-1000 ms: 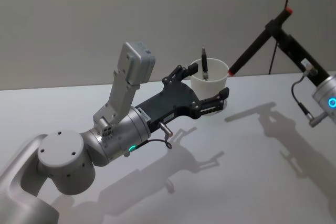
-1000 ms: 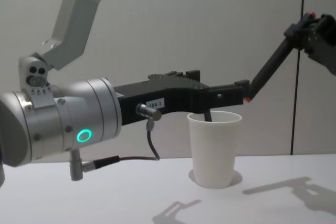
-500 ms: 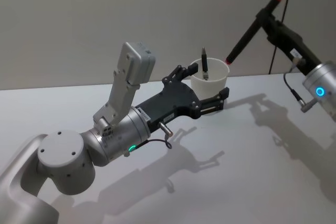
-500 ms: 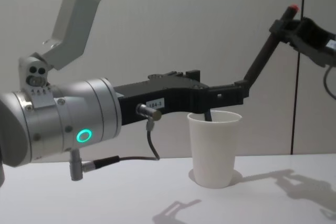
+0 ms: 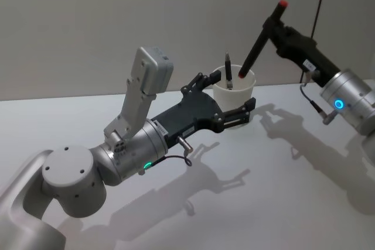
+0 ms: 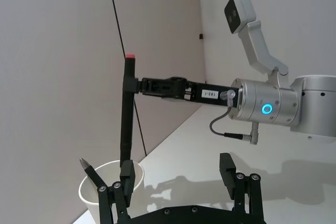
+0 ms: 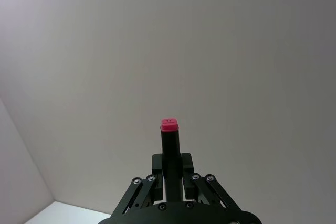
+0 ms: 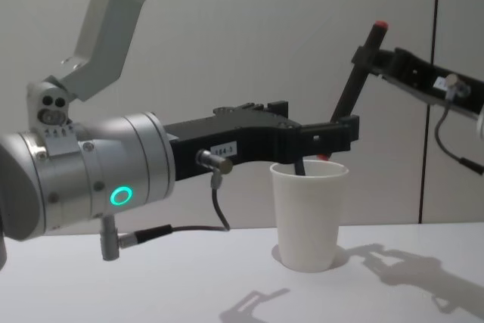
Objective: Place the pen into the pen holder.
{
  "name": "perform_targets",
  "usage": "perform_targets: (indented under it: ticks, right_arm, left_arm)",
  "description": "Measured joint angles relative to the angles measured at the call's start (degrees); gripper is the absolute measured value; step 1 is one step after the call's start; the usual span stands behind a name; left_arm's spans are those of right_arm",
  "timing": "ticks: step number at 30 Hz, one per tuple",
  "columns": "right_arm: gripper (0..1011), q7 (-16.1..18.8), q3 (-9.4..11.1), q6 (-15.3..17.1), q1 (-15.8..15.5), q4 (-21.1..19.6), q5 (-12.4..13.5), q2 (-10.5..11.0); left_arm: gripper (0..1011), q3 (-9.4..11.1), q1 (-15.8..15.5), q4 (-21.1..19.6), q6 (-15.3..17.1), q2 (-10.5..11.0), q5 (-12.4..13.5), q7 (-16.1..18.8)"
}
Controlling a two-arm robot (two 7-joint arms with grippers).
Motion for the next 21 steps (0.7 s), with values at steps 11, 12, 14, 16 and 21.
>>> perform_targets:
  ticks: [11,12,14,16,21]
  right_arm:
    - [203,2.88,-1.23,-2.03,1.97,4.42,-5.26,-1.19]
    - [203,2.98,-1.33,-2.22,2.1,4.68,-5.54,-1.28]
    - [203,3.2,-1.49,-2.59,2.34,5.26,-6.14,-1.48]
    - [203,3.54,-1.77,-3.26,2.74,6.08,-7.03,-1.82]
    - [203,4.27,-2.33,-4.49,3.65,7.94,-8.44,-2.53]
  left_arm:
    - [1001,0.0,0.0,0.0,0.0,0.0,0.0,0.0]
    - [1001,0.0,0.0,0.0,0.0,0.0,0.0,0.0]
    - [1001,0.0,0.0,0.01,0.0,0.0,0.0,0.0]
    - [1001,0.0,0.0,0.0,0.0,0.0,0.0,0.0]
    - [1001,0.0,0.0,0.0,0.0,0.0,0.0,0.0]
